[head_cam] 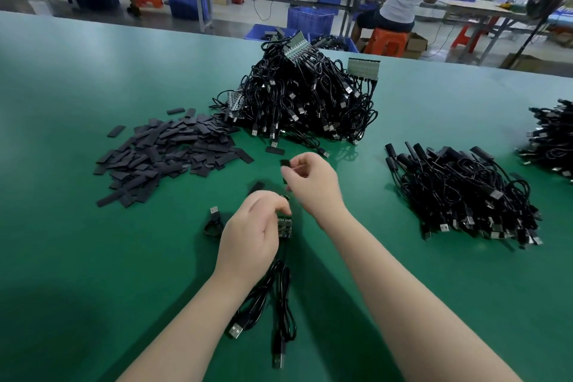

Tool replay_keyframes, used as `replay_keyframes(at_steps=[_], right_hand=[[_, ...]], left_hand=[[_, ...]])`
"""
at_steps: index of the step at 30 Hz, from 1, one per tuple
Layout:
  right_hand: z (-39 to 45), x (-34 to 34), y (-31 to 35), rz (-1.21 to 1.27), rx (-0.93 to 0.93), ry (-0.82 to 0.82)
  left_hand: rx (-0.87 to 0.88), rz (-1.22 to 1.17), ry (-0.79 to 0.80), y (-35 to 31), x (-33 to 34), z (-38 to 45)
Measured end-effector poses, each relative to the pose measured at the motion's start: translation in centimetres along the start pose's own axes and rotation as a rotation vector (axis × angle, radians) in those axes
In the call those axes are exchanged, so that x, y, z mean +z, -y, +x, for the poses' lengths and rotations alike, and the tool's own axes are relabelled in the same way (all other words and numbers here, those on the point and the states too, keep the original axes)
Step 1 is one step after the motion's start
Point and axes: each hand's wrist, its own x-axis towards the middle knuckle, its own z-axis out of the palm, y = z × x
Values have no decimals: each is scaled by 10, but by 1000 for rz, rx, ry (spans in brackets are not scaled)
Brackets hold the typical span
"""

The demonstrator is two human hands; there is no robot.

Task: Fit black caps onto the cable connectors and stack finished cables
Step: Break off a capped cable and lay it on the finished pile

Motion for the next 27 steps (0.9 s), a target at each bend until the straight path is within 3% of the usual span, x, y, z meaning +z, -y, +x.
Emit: replay_keyframes(at_steps=[3,11,27], right_hand=[[-44,-15,-16,340,82,-11],[-89,-29,-46,533,97,-133],[-91,-33,-54,661,128,-115]], left_hand=[[6,-2,-4,0,2,1],[-5,-4,113,-7,3,-4],[32,89,144,-6,7,-2]])
